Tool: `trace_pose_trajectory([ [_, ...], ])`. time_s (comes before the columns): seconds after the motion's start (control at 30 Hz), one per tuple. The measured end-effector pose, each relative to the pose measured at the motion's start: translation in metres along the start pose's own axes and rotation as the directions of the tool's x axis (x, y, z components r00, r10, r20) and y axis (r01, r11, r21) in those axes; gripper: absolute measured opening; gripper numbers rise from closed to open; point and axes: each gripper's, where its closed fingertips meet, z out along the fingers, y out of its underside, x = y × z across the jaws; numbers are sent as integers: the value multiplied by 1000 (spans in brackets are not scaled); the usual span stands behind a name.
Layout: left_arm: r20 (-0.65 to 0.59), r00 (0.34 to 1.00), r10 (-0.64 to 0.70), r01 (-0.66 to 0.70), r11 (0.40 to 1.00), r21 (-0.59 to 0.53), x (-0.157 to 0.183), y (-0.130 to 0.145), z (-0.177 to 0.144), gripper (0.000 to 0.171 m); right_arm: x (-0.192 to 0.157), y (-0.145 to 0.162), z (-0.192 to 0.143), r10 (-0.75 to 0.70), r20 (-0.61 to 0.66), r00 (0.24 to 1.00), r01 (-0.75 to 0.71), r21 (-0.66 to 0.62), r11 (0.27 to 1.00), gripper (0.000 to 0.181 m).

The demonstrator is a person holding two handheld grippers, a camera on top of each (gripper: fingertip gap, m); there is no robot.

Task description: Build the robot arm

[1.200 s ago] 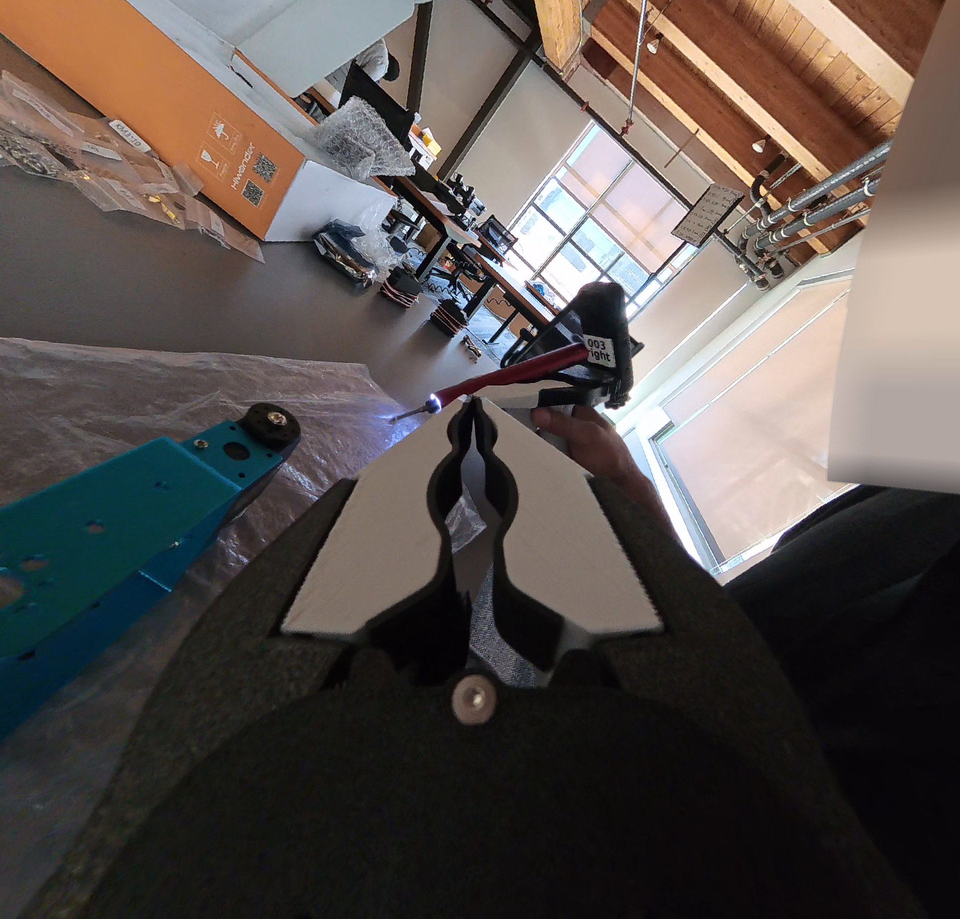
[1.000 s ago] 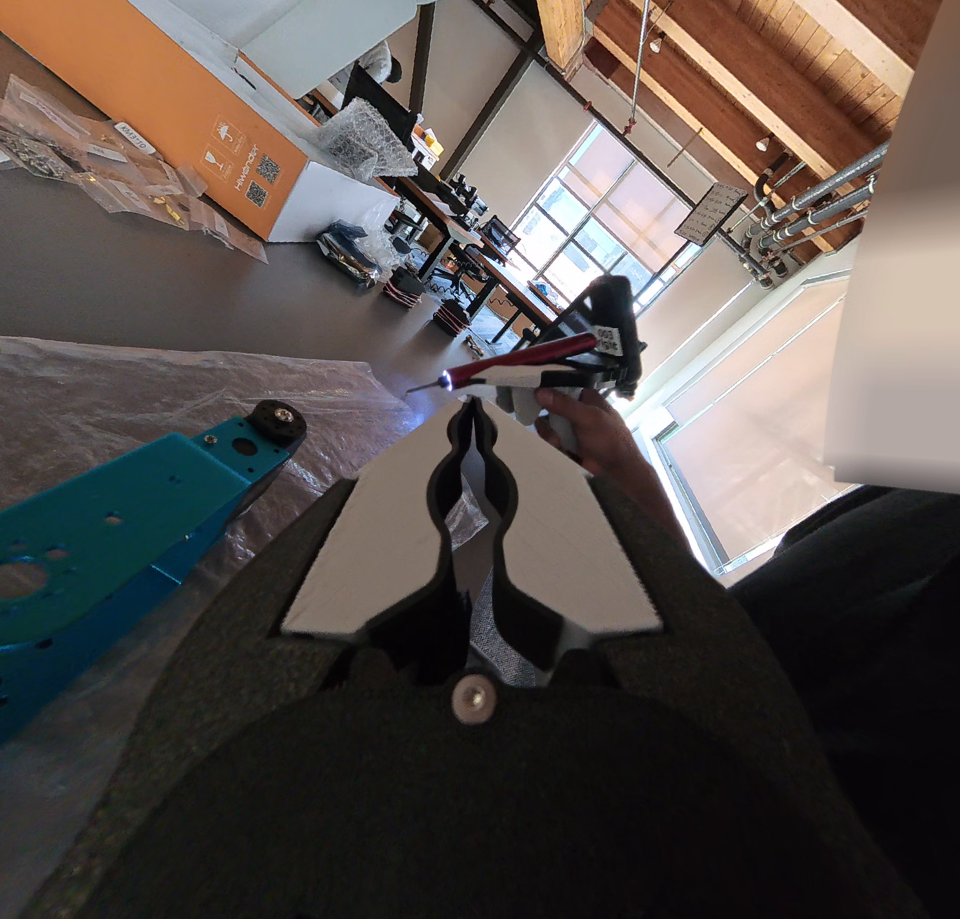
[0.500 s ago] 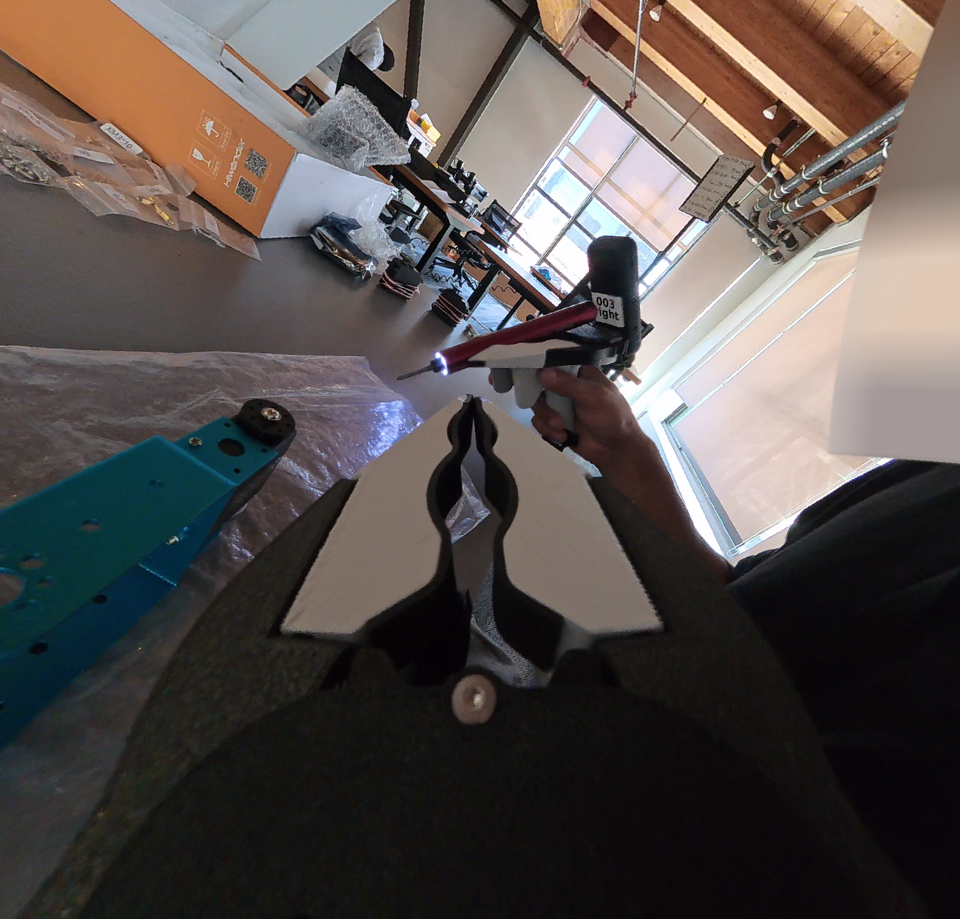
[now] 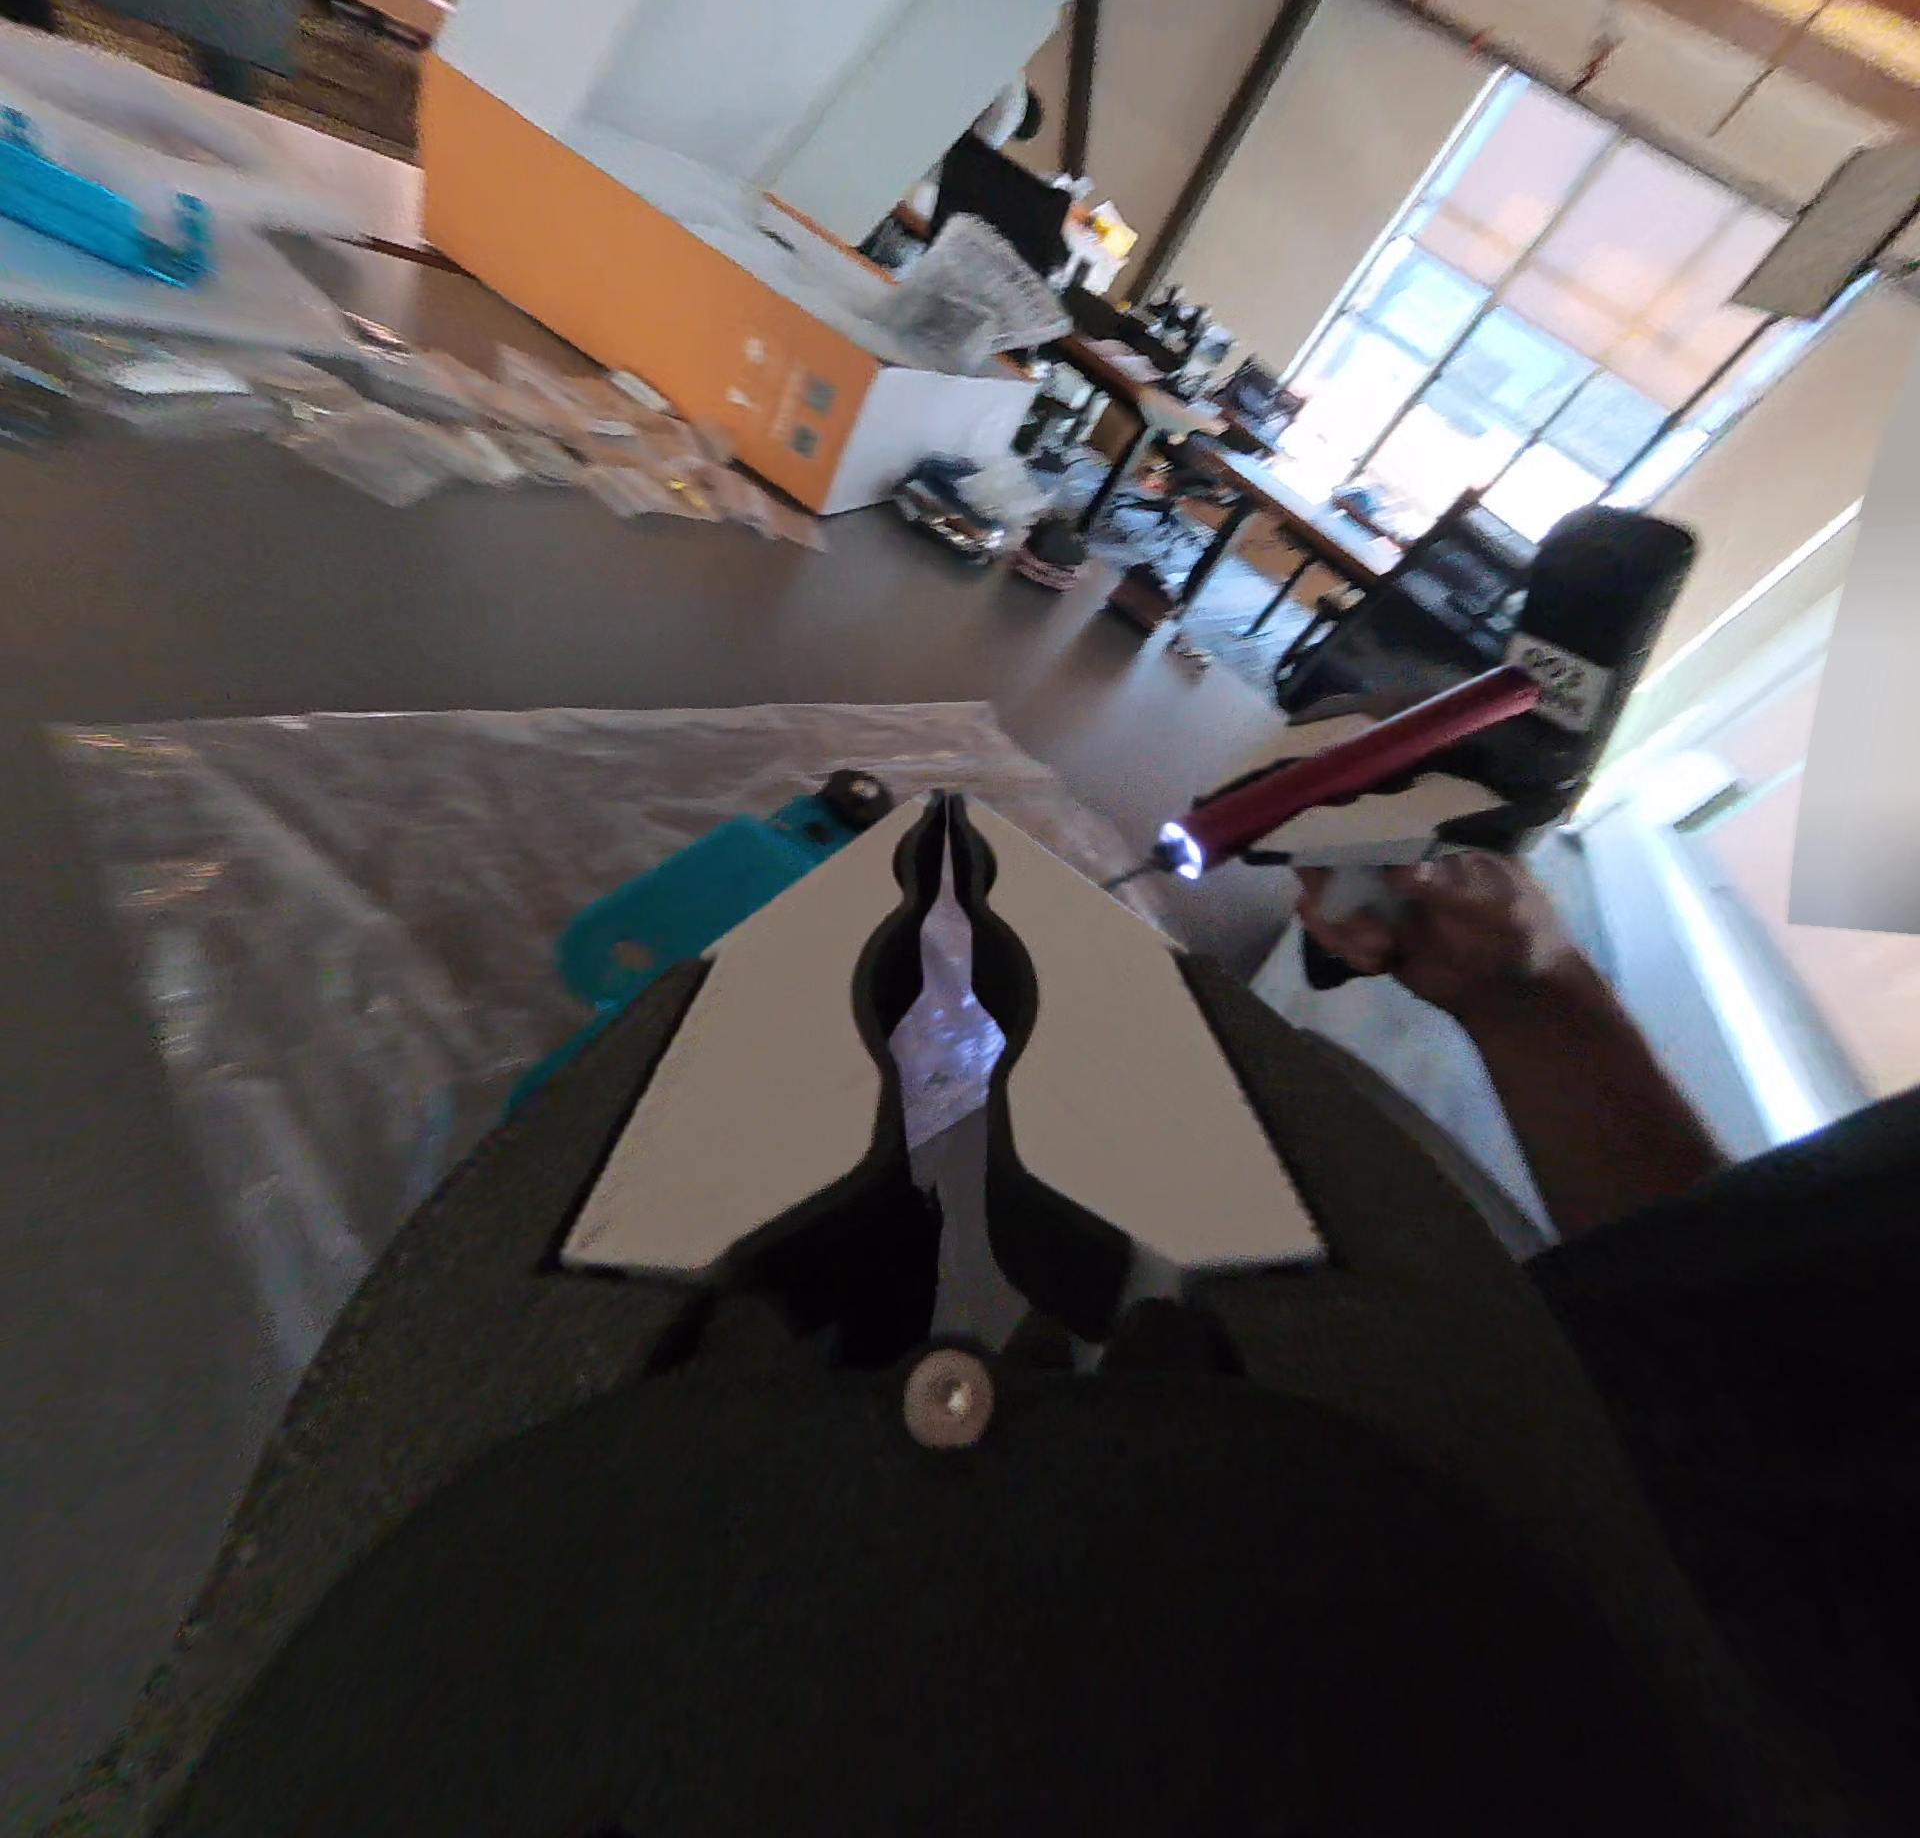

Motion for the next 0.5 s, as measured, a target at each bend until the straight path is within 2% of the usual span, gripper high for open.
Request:
trace_pose_trajectory([
  [0.1,56,997,45,-42,998,-46,-8,4,-16,8,-17,11,31,-25,-8,1000,24,-80,996,23],
  [0.23,59,997,40,-37,998,-47,-4,14,-24,9,-28,19,61,-64,-30,998,59,-135,989,23],
  [0.5,33,999,22,-19,998,-61,-2,31,-28,9,-29,12,66,-80,-47,996,71,-164,984,23],
])
